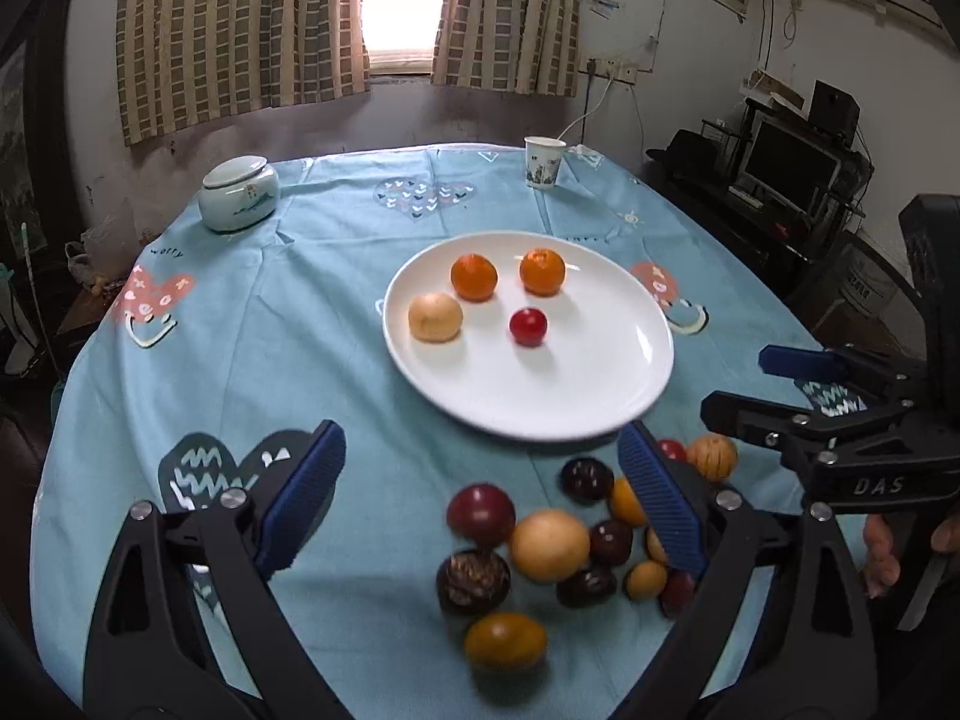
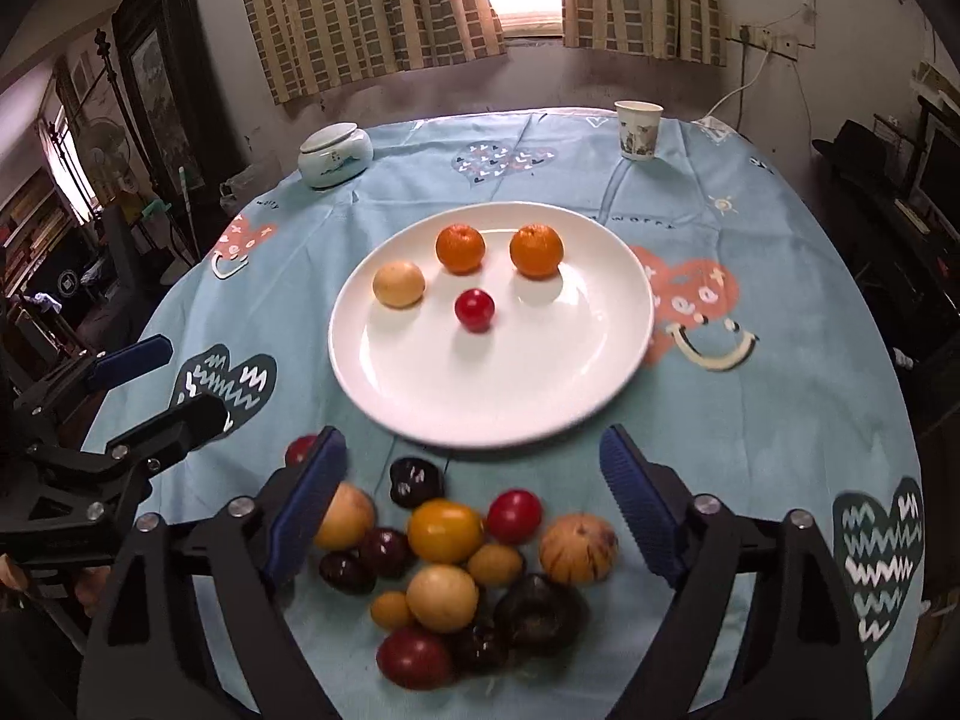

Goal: Organize fruits
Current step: 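Move both open tools back over the fruit cluster, then grasp a dark red apple with the right tool while the left grasps a yellow-green fruit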

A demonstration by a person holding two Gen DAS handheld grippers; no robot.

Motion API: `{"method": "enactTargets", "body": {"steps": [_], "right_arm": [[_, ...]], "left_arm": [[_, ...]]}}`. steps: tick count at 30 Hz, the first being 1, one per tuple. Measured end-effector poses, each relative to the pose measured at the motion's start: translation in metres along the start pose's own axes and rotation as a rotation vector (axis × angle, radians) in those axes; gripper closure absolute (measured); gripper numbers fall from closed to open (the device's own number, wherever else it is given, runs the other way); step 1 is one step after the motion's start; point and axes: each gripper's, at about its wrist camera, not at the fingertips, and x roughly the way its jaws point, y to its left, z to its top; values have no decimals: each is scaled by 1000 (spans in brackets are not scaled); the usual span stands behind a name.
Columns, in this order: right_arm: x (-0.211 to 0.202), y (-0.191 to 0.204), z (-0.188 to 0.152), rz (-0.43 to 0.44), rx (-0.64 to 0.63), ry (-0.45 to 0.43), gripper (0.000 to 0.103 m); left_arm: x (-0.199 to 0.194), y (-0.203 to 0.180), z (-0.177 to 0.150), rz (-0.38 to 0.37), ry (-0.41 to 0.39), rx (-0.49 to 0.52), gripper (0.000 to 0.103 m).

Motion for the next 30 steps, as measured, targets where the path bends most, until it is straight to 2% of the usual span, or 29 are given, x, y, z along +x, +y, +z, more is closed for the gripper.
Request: {"method": "enactTargets", "body": {"steps": [4,8,11,14,16,17,18,20,24,30], "right_arm": [[-5,2,-32,-26,14,47,13],[-8,0,-53,-39,47,69,13],[-14,6,-66,-23,43,54,13],[-23,19,-80,13,-17,31,13],[-24,27,-91,54,-41,36,22],[-21,30,-95,69,-48,55,34],[-17,32,-98,80,-54,75,41],[-10,34,-103,85,-61,105,48],[0,37,-104,64,-62,122,55],[16,43,-106,-15,-90,119,56]], "left_arm": [[-4,-7,-32,5,27,22,9],[-6,-10,-45,0,51,24,9],[-9,-9,-49,-2,60,20,9],[-12,-7,-54,11,66,16,9],[-12,-4,-57,18,74,9,9],[-11,-2,-59,22,81,4,9],[-10,0,-61,27,90,-2,9],[-7,6,-64,34,106,-22,9],[-10,11,-69,44,109,-27,9],[-8,7,-81,26,148,3,9]]}}
